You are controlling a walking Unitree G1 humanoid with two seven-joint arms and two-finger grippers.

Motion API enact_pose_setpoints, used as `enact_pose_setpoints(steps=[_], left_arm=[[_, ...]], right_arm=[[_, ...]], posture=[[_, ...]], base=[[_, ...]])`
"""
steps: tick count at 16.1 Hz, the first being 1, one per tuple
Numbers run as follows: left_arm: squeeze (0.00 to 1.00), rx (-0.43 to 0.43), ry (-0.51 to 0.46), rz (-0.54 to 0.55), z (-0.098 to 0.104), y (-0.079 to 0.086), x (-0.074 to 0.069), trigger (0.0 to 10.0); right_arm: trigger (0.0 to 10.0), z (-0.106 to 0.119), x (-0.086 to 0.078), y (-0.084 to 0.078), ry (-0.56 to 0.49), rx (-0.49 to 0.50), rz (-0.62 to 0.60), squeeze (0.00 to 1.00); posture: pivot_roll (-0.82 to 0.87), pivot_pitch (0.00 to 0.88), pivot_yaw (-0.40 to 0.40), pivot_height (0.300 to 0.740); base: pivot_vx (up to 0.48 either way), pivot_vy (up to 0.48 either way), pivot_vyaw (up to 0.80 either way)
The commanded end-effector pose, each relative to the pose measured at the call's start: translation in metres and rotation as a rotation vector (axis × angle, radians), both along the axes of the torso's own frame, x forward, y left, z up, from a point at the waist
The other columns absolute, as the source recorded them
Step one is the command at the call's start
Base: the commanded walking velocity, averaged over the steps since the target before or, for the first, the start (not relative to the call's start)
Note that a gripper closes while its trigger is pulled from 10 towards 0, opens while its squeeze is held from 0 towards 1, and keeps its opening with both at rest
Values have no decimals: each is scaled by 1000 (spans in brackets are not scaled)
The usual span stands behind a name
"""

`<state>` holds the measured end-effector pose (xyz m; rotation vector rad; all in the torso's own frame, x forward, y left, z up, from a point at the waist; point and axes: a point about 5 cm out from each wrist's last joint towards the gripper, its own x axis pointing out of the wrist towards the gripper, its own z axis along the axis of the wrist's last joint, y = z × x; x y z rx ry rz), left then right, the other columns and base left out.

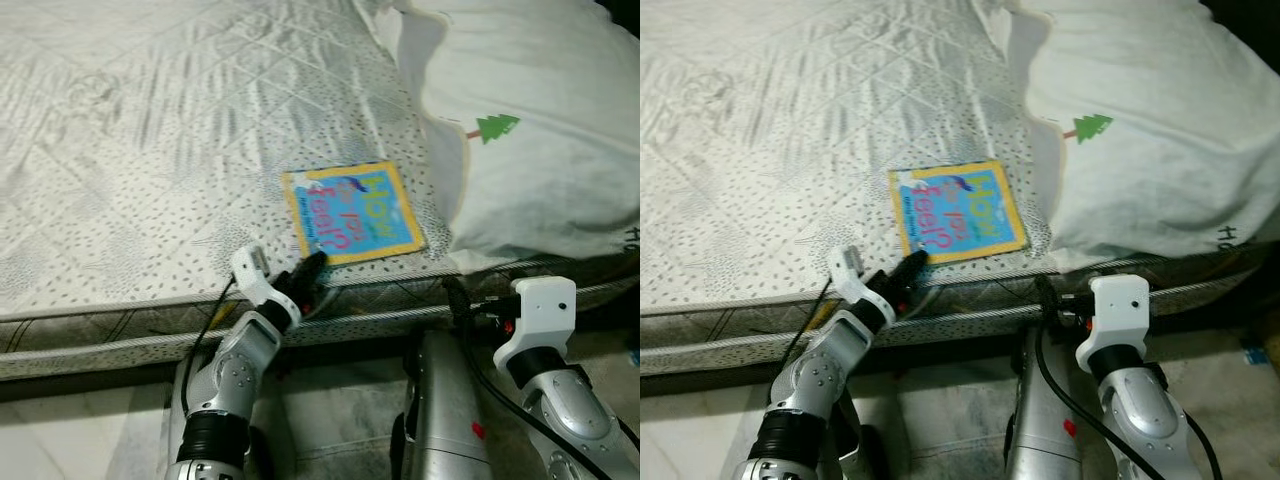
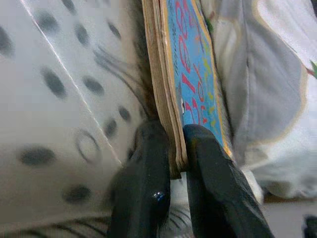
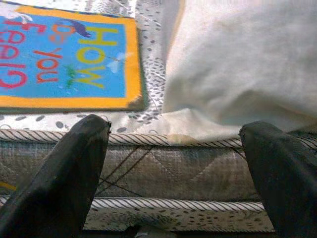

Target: Clean up the room

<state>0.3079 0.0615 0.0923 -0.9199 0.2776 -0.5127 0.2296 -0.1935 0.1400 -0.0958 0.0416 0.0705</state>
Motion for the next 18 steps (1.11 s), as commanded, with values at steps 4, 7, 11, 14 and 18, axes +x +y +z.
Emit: enact_pose_setpoints(steps=[4, 7, 11, 14, 18], left_arm=[[0, -54, 120, -214, -18, -45, -25, 10000], [0, -41, 115, -212, -18, -36, -22, 10000], [1000, -19, 130, -153, -22, -21, -18, 10000], [1000, 0, 142, -108, -24, -16, -18, 10000], [1000, 88, 104, -27, -22, 0, -16, 10000]], right_arm=[[10000, -4, -2, 0, 13, 2, -11, 0], [10000, -4, -2, 0, 12, 1, -11, 0], [10000, -5, -1, 0, 13, 0, -12, 0], [10000, -5, -1, -1, 12, -2, -15, 0], [10000, -6, 0, -2, 12, -4, -19, 0]], posture=[[-280, 204, 56, 477], [-277, 202, 56, 477], [-275, 202, 53, 477], [-276, 200, 54, 477], [-265, 194, 54, 477]], base=[[0, 0, 0], [0, 0, 0], [0, 0, 0], [0, 0, 0], [0, 0, 0]])
